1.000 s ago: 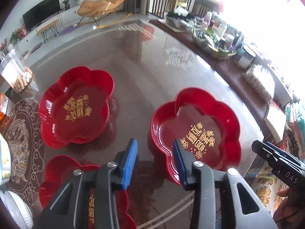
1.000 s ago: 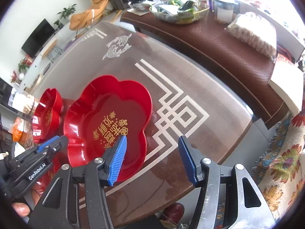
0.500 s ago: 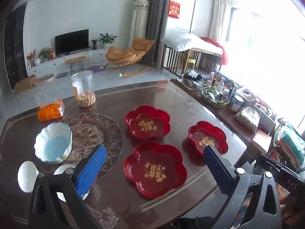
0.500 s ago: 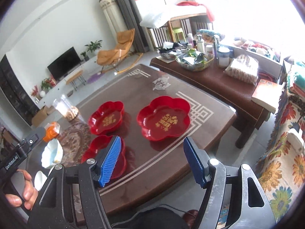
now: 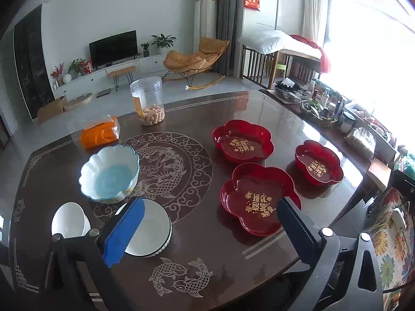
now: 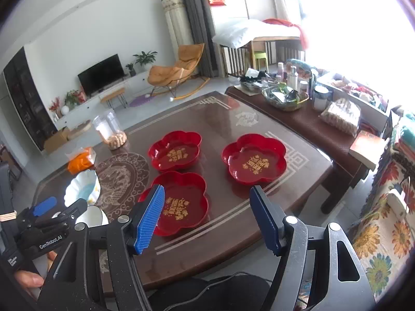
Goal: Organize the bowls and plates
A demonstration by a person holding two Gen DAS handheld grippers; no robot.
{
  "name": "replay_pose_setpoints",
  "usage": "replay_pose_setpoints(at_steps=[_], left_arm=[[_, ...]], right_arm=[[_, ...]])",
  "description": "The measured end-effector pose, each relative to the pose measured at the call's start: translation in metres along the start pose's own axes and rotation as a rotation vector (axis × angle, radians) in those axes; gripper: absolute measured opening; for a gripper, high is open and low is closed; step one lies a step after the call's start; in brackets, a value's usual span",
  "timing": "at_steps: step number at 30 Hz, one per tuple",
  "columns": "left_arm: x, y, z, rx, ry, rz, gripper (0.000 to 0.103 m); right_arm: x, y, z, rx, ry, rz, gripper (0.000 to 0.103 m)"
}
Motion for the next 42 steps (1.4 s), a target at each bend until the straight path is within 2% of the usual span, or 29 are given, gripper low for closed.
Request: replay_pose_setpoints(at_steps=[6,15,22,25,28,30,36,42], left_arm=[[0.004,-0.002,0.004,-0.054,-0.058,0.013,0.101],[0.004,-0.003,0.007,-0.064,-0.087,0.013,0.101],[0.004,-0.005,0.009,-0.064,-0.08,0.015,0.101],[-0.002,-0.008,0.011,-0.068,-0.045,0.003,0.101],[-0.021,-0.015,0.012,-0.032,0.095,-0.035,0.101],[-0.05,-0.013,0.014,-0.02,0.145,-0.113,0.101],[-0.14,0.012,0.027,-0.033,0.096,-0.283,0.099],[-0.193,0.018,0.025,0.0,0.072,-0.35,0.094]], right_arm=[[-0.005,0.009,-0.005,0.01,0.022,-0.025,0.074],[-0.008,0.015,-0.006,0.015,0.02,-0.032,0.074],[-0.012,0.018,-0.012,0.013,0.001,-0.05,0.074],[-0.013,0.017,-0.015,0.026,-0.008,-0.046,0.074],[-0.014,0.01,-0.012,0.024,-0.034,-0.017,0.074],[-0.025,0.008,-0.008,0.035,-0.064,0.005,0.074],[-0.131,0.047,0.013,0.101,-0.045,-0.235,0.074],[-0.188,0.057,0.005,0.132,-0.129,-0.357,0.074]])
Point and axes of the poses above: each gripper's, at about its wrist camera, not at the fingertips, and x roughly against the way its jaws point, z to its right, y to its underside, the point moved 8 cm from there along -x, roughly the way its jaws point, and after that the axes turned 3 degrees about -z, right-handed, at the moved point
